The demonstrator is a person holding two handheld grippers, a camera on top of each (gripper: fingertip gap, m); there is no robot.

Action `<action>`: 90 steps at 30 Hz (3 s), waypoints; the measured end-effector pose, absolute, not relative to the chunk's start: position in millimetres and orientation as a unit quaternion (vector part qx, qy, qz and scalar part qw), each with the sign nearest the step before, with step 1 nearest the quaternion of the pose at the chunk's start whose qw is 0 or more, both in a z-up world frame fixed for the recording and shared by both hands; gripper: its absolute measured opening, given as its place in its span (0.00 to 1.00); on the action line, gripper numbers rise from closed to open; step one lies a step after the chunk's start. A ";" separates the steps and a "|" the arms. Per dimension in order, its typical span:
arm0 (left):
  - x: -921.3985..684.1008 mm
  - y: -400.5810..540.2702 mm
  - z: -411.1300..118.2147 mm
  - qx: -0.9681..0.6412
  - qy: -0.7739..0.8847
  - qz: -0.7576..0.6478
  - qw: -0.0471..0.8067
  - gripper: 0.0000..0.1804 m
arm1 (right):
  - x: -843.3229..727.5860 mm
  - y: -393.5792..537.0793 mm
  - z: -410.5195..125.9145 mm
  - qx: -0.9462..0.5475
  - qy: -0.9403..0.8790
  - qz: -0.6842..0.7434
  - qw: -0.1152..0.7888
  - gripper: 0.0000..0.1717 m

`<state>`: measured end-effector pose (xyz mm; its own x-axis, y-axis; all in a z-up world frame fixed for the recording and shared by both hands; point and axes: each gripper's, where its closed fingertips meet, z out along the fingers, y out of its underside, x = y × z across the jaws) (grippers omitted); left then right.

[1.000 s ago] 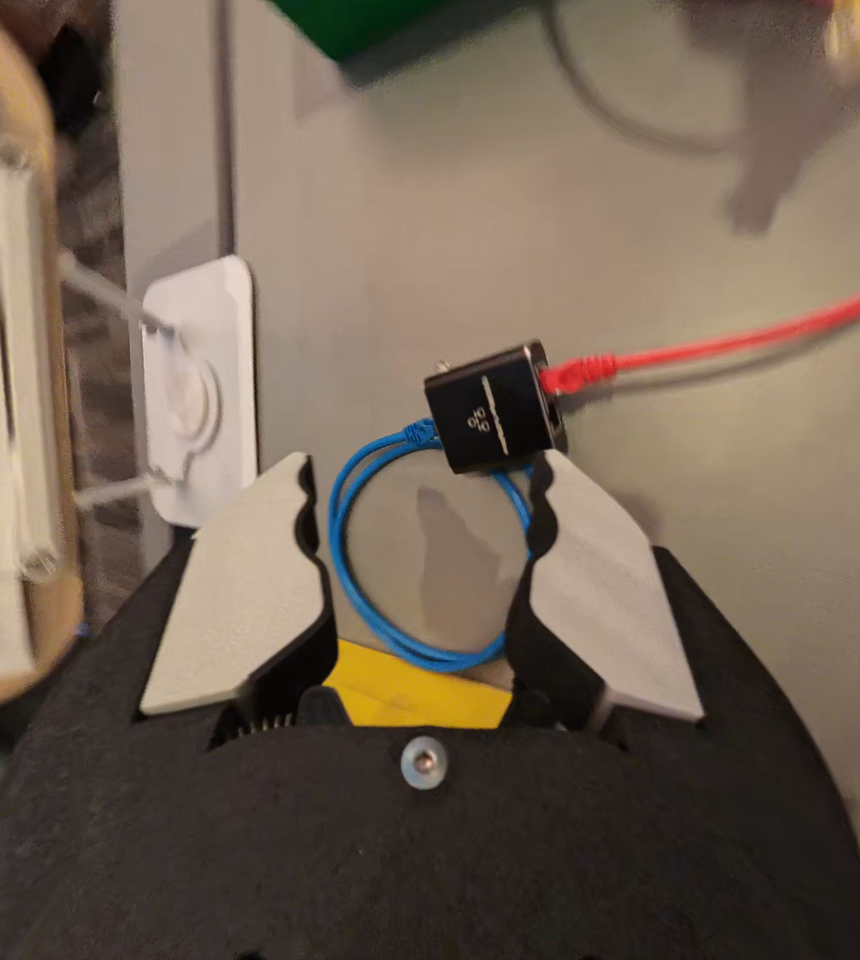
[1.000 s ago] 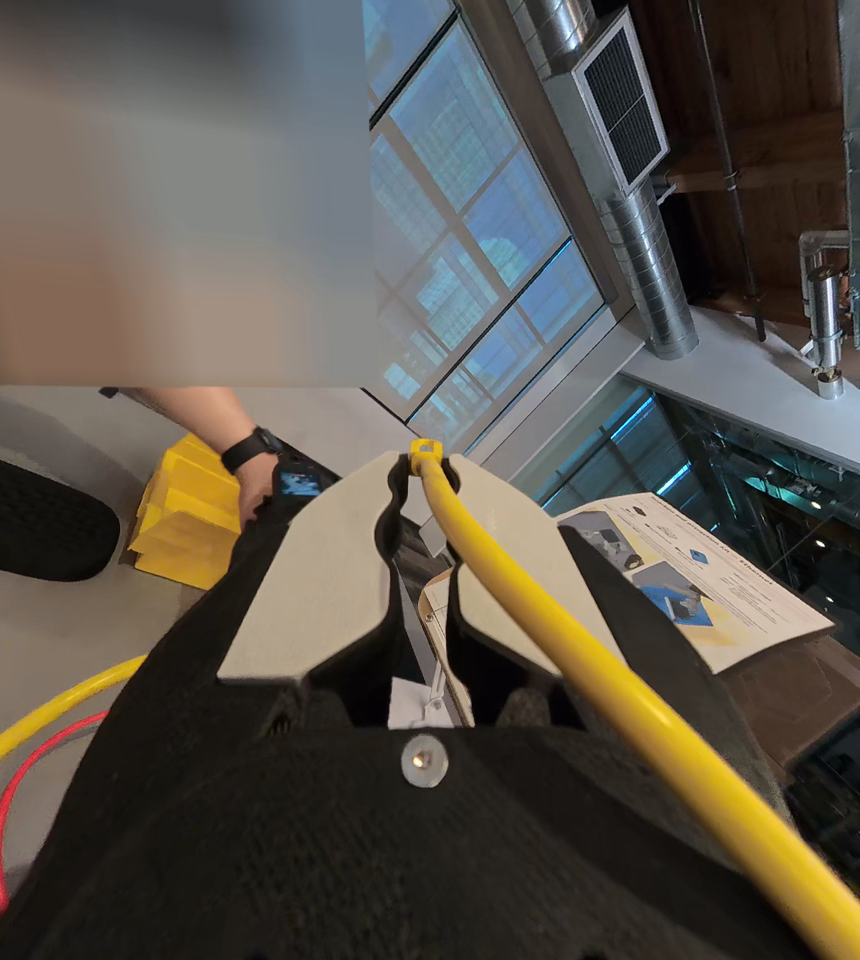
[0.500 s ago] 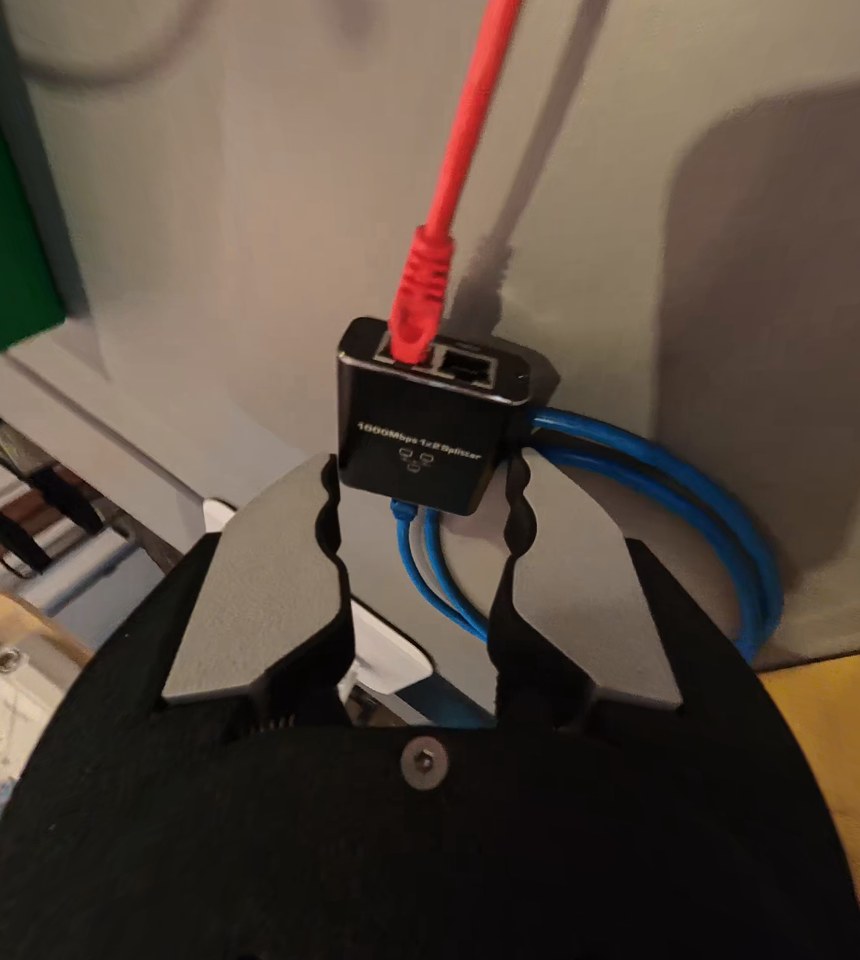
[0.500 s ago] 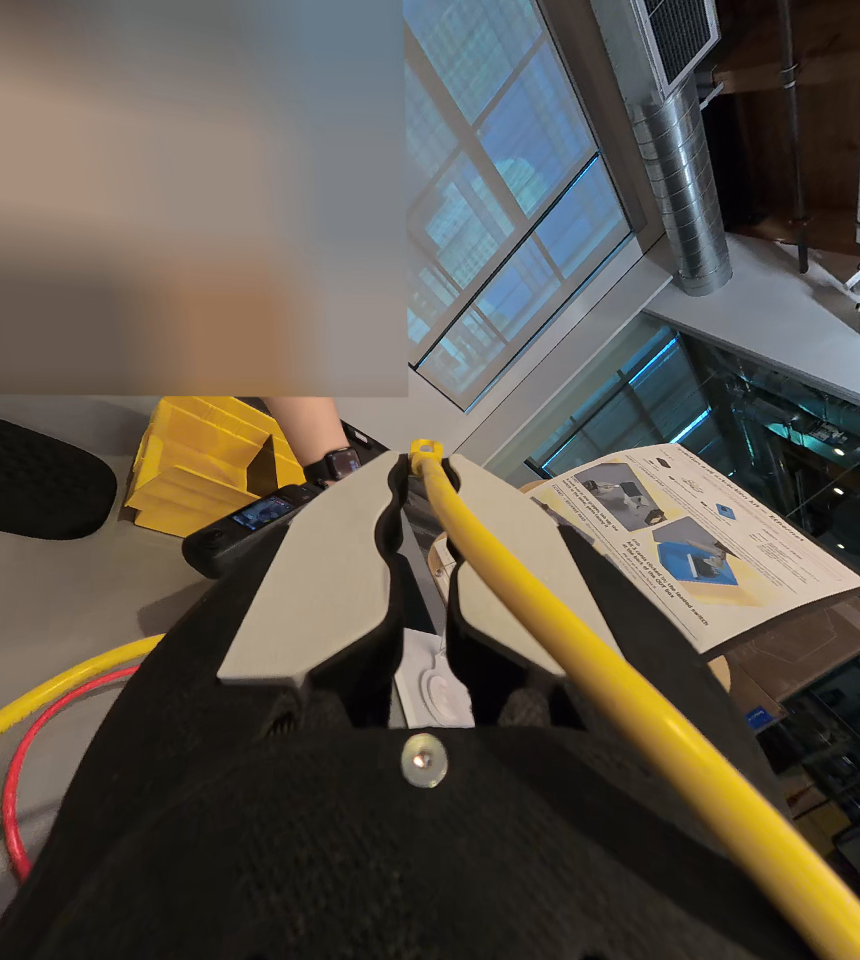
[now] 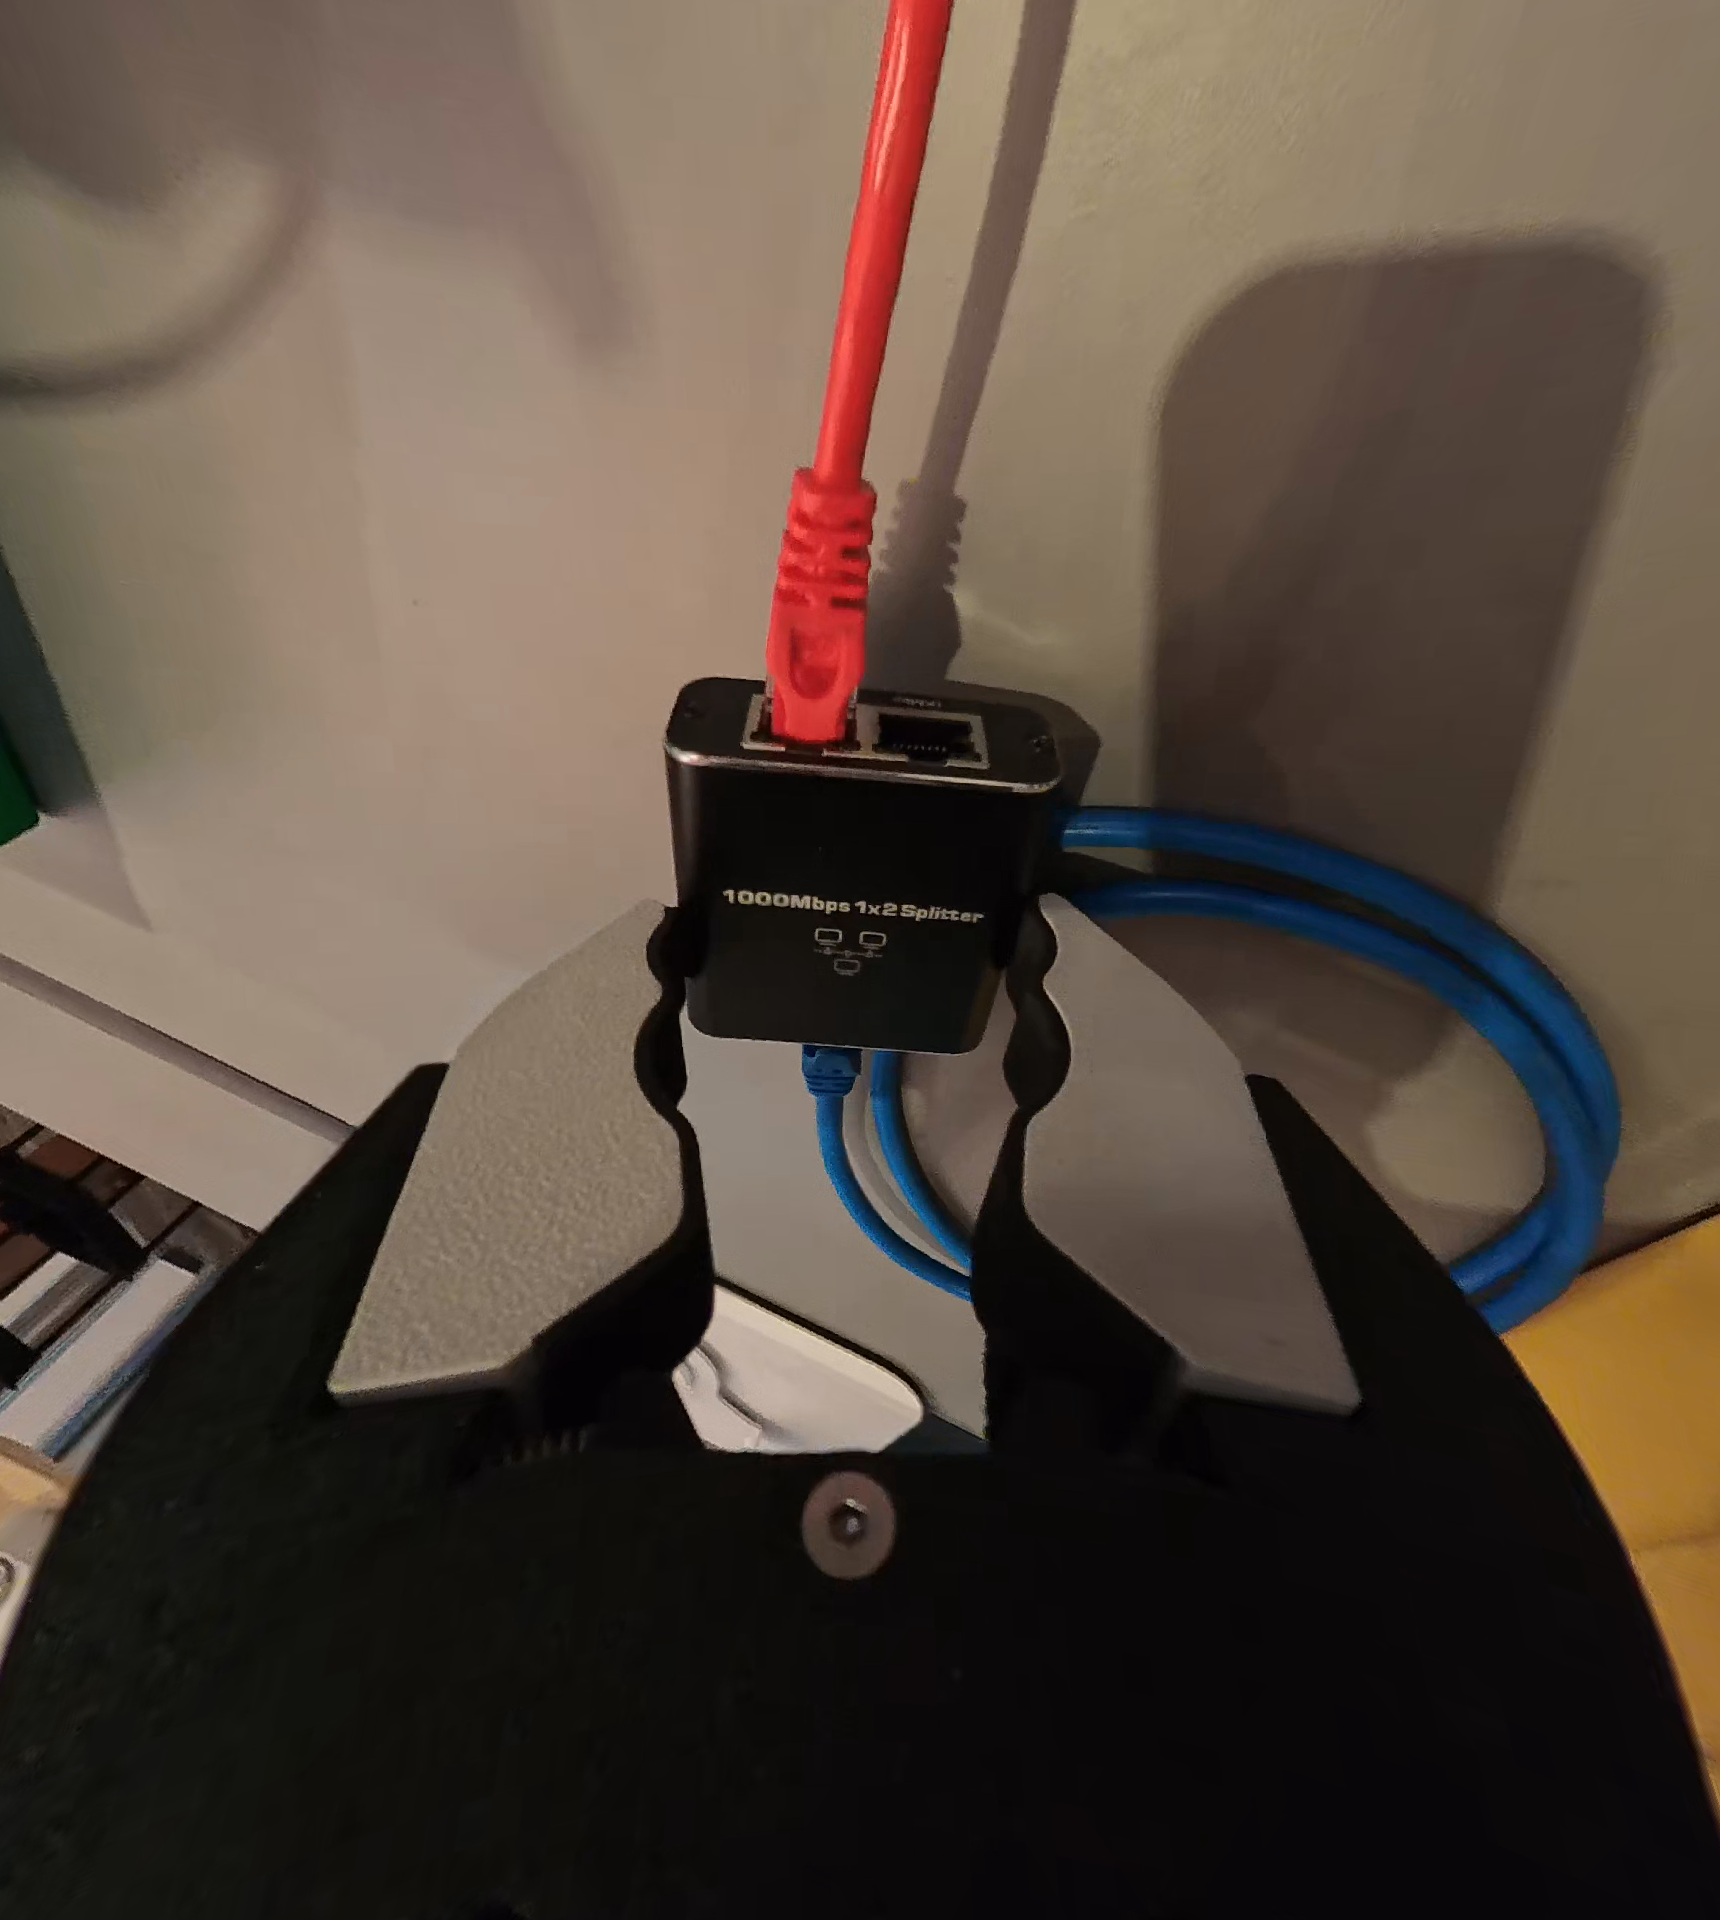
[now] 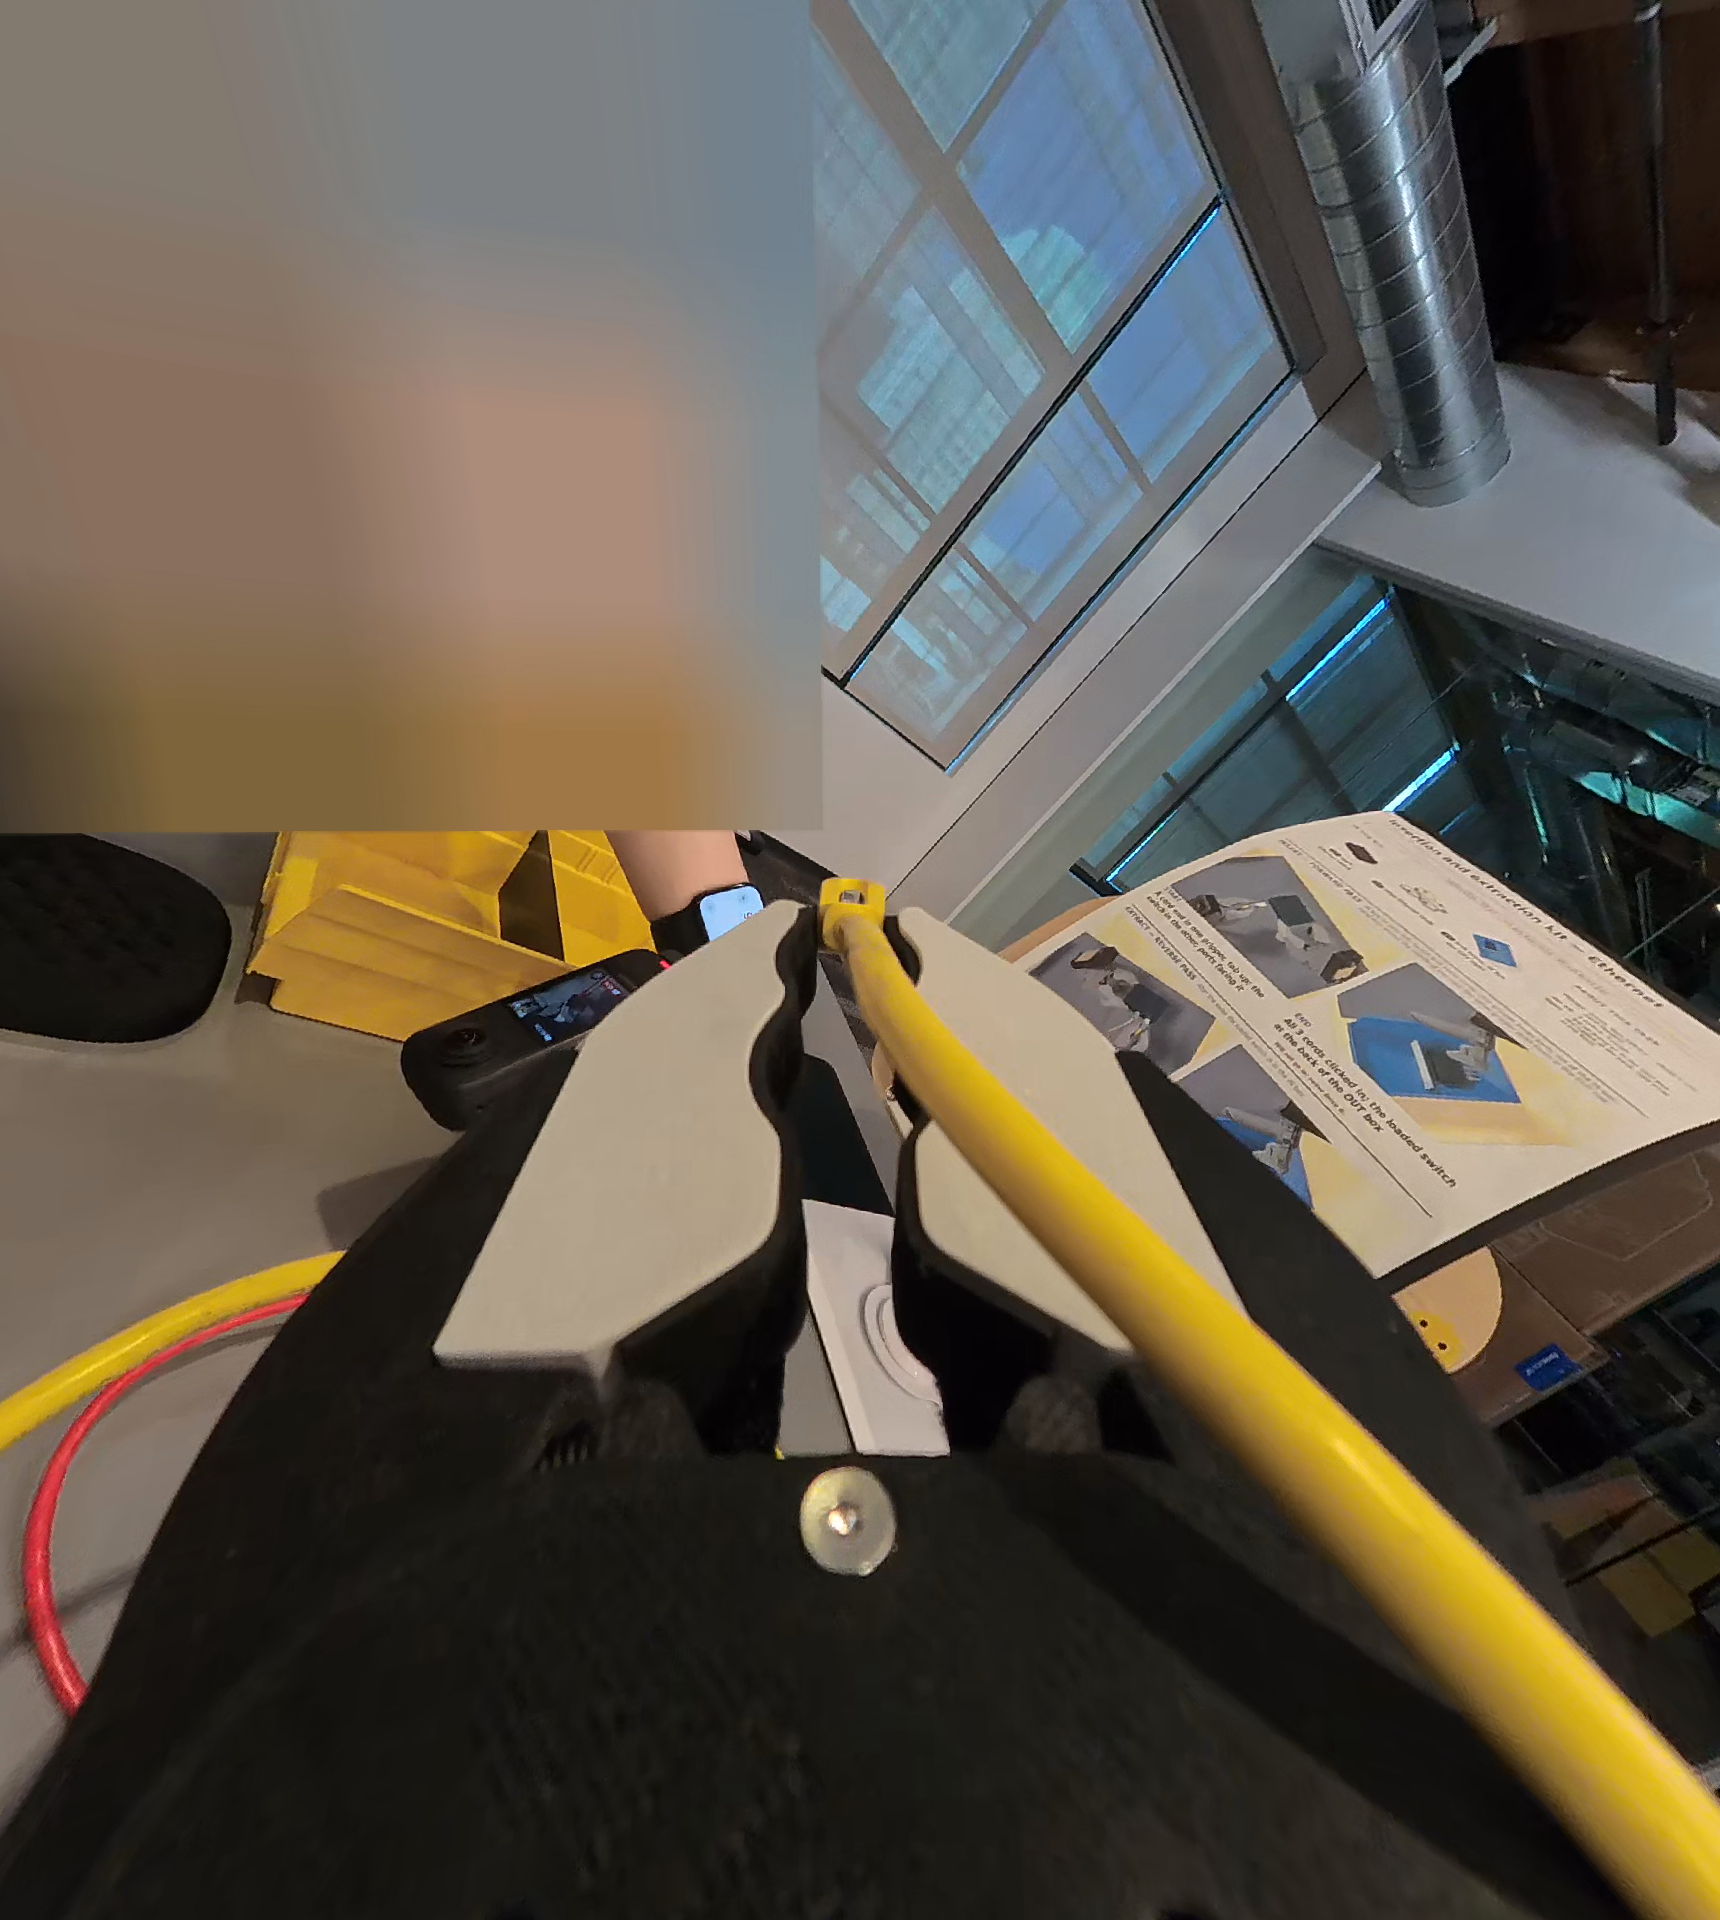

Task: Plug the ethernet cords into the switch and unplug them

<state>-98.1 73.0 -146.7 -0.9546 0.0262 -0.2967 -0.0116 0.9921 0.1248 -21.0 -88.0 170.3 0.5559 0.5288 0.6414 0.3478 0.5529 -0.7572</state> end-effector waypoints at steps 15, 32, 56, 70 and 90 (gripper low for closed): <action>-97.8 46.9 -139.9 -0.458 0.886 -0.061 0.029 0.33 | -9.1 -97.8 178.0 -0.455 -0.455 0.073 0.762 0.07; -88.6 31.1 -154.6 -0.493 0.853 -0.100 0.139 0.38 | 2.2 -124.3 194.2 -0.411 -0.445 0.093 0.791 0.07; -82.7 36.9 -128.6 -0.468 0.862 -0.022 0.194 0.34 | 16.1 -123.5 194.8 -0.411 -0.429 0.103 0.798 0.07; -99.3 19.8 17.9 -0.490 0.767 -0.218 0.351 0.34 | -53.2 -95.3 173.3 -0.452 -0.479 0.205 0.724 0.07; -135.3 20.9 73.6 -0.444 0.665 -0.413 0.436 0.34 | -96.2 -35.8 128.4 -0.523 -0.447 0.264 0.676 0.07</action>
<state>-135.3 20.9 73.6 -0.2249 -0.9509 -0.2128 -0.2296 0.2640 -0.9368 -96.2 -35.8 128.4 0.4617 0.8242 0.3281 0.1113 0.3131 -0.9432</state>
